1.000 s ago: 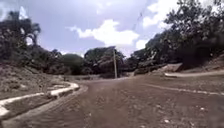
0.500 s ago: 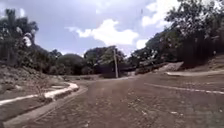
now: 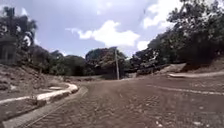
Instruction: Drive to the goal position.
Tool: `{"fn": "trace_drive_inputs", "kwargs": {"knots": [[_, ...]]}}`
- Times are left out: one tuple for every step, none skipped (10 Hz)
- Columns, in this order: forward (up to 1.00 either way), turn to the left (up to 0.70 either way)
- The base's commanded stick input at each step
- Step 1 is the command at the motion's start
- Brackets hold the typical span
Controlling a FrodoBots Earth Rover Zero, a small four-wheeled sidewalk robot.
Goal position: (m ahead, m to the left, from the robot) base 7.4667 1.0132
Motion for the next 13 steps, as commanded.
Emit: {"fn": "trace_drive_inputs", "kwargs": {"knots": [[0.7,0.0],[0.7,0.0],[0.7,0.0],[0.7,0.0],[0.7,0.0],[0.7,0.0],[0.7,0.0],[0.7,0.0],[0.7,0.0],[0.7,0.0],[0.7,0.0],[0.7,0.0],[0.7,0.0]]}}
